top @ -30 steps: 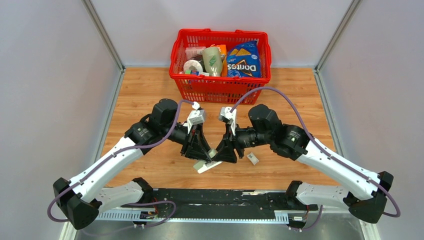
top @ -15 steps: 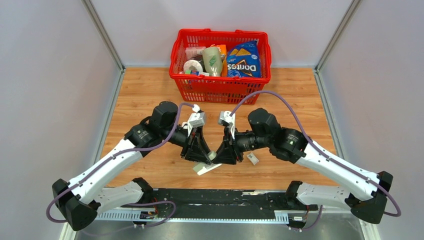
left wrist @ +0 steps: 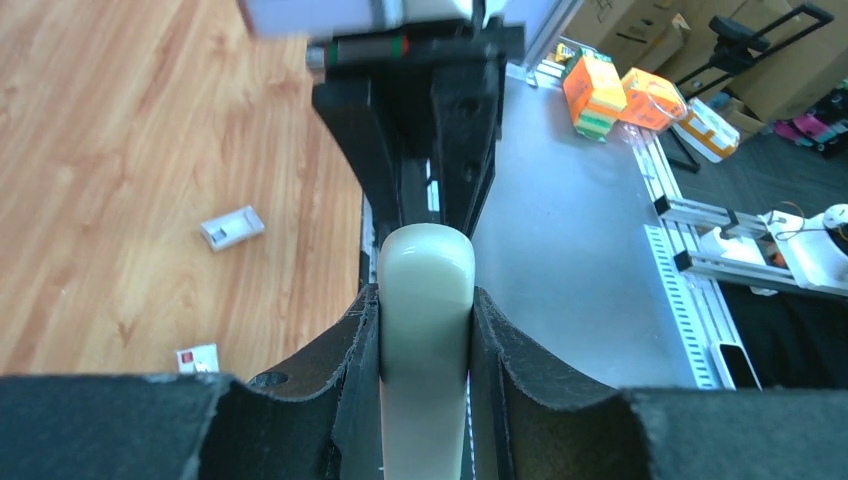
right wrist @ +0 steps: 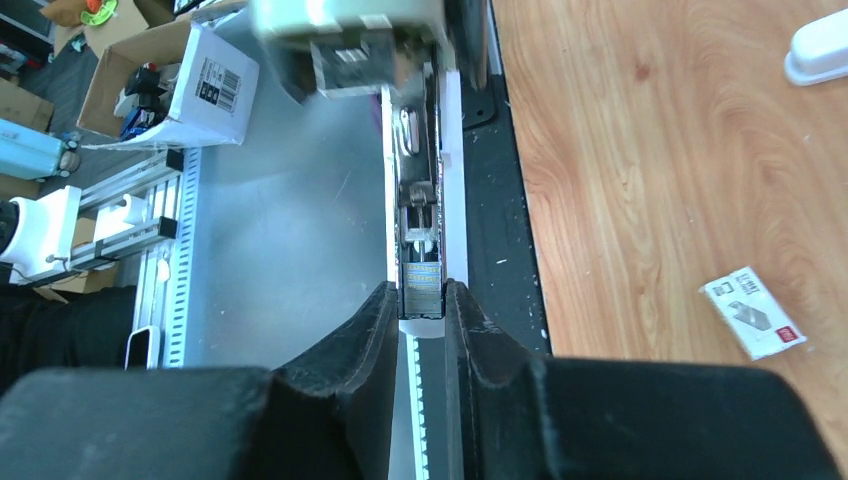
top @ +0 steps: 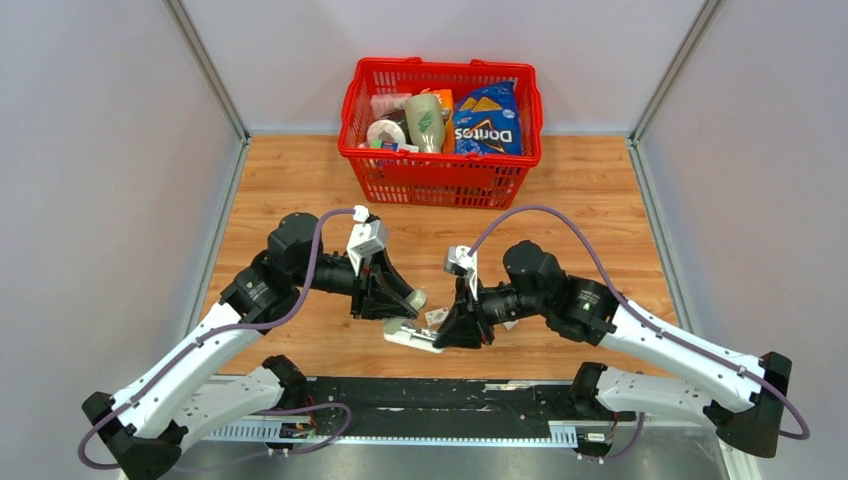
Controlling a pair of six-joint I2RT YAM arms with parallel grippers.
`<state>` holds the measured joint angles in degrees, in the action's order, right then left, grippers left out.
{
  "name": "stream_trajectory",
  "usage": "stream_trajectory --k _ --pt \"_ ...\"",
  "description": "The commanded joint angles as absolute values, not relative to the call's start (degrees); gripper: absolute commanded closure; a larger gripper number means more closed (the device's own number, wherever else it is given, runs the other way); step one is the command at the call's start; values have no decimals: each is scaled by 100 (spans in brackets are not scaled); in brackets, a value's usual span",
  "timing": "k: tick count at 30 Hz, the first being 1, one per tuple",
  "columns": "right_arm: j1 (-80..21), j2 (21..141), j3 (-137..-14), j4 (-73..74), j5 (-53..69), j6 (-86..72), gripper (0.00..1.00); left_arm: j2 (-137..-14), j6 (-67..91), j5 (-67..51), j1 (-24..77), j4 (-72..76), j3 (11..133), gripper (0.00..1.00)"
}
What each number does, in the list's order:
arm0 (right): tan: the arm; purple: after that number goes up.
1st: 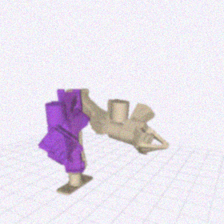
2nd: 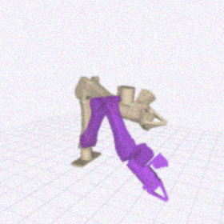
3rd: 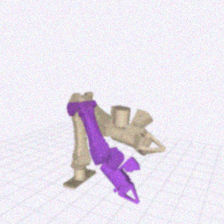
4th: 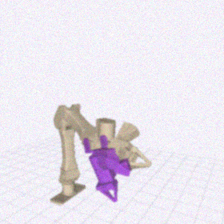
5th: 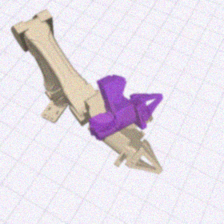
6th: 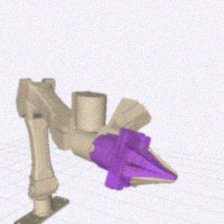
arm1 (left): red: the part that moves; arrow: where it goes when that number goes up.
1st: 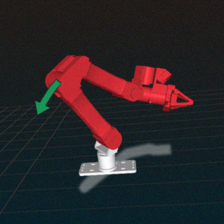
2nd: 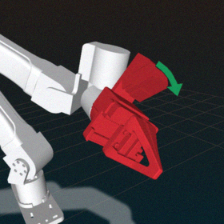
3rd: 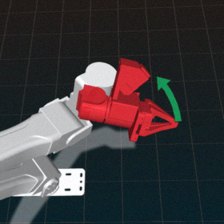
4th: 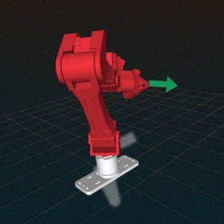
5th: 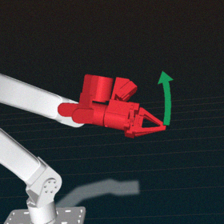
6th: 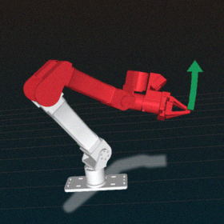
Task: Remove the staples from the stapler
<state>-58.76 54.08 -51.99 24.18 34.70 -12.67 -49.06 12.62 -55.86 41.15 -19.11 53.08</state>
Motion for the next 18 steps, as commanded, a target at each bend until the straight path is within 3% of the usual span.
stream_trajectory --k 1,8,14,18 --pt "-5950 5318 -5027 2408 3516 -1511 100 -4790 1476 -5397 4122 -924 5484 100" --pt "-5959 5326 -5404 2566 3147 -1442 95 -5036 1679 -5563 4122 -677 5388 100" --pt "-5959 5370 -5748 2786 2646 -1336 79 -5071 1573 -5335 4122 -791 5186 100" --pt "-5959 5388 -5976 3093 2154 -1213 60 -5071 1450 -5160 4122 -1019 5142 100"
